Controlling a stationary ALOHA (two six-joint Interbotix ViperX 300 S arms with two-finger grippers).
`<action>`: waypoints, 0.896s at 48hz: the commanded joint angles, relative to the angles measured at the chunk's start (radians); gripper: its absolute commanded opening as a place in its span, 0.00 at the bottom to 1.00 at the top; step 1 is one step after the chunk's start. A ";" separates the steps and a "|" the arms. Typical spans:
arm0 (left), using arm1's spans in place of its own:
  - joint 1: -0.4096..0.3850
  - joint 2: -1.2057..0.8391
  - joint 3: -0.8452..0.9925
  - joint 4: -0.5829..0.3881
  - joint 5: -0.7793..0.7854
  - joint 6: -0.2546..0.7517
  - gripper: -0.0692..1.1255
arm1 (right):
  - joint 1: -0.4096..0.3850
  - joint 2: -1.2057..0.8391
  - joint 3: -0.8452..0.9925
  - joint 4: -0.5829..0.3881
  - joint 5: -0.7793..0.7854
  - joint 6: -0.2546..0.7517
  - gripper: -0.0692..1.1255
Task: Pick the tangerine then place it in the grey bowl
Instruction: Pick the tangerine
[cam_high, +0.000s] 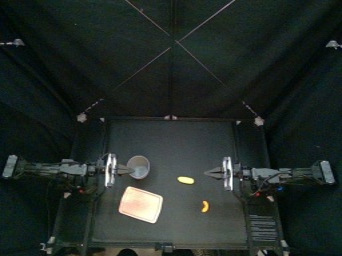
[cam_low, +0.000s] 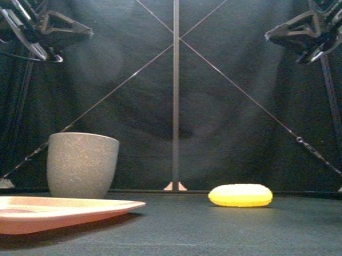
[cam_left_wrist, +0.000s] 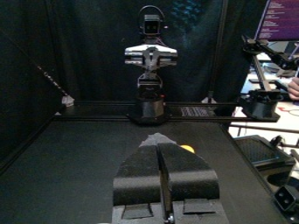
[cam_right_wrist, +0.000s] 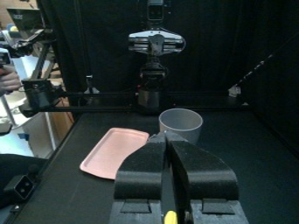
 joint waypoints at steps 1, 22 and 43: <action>0.002 0.014 -0.021 0.002 0.029 0.003 0.12 | 0.011 0.041 -0.011 0.017 -0.003 0.020 0.04; 0.002 0.014 -0.015 0.000 0.061 0.005 0.12 | 0.003 0.339 -0.106 0.512 0.161 0.238 0.48; 0.026 0.014 -0.008 0.000 0.061 0.005 0.12 | 0.029 0.347 -0.095 0.726 0.505 0.413 0.90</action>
